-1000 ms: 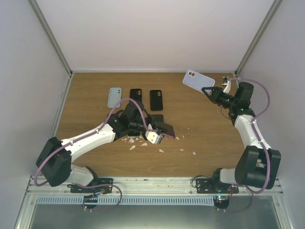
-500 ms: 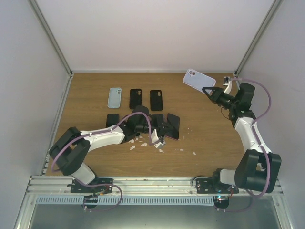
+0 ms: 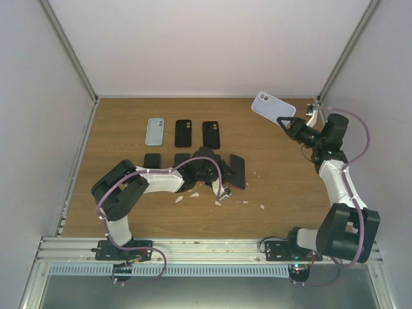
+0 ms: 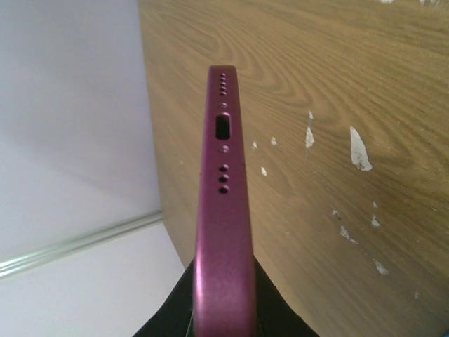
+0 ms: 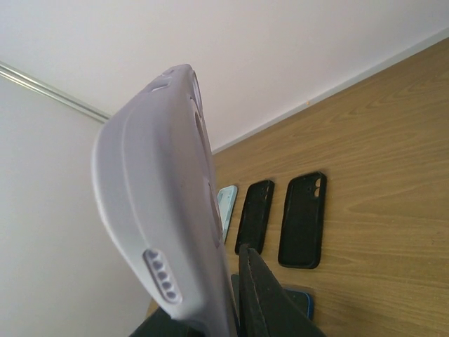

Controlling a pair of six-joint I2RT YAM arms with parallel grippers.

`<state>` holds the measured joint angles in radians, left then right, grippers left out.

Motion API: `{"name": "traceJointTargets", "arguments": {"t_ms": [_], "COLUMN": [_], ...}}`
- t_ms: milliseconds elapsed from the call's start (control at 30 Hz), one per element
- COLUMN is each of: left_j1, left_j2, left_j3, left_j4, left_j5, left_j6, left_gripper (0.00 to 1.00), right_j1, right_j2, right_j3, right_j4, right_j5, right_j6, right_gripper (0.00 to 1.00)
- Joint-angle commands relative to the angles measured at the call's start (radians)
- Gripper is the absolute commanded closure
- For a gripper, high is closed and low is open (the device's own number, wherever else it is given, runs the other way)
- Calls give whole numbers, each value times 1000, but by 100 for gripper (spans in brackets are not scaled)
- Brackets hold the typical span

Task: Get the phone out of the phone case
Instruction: Place the phone at the center of the board.

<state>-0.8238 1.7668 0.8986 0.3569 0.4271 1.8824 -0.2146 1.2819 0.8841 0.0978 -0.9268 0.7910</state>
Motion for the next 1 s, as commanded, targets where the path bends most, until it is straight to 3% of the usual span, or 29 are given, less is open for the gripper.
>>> {"name": "traceJointTargets", "arguments": {"t_ms": [0, 467, 967], "left_j1": [-23, -61, -66], "left_j2": [52, 196, 276], "left_j3": [64, 131, 186], "left_j4": [120, 182, 159], "left_j5": [-92, -218, -238], "left_j6": [-3, -64, -78], "left_gripper": [91, 90, 85], "right_j1": [-11, -12, -11], "right_j2": [-21, -15, -10], "right_j3": [-8, -28, -37], "right_j4": [47, 82, 101], "right_j5": [-24, -29, -32], "right_j6": [11, 35, 49], "right_gripper": [100, 100, 99]}}
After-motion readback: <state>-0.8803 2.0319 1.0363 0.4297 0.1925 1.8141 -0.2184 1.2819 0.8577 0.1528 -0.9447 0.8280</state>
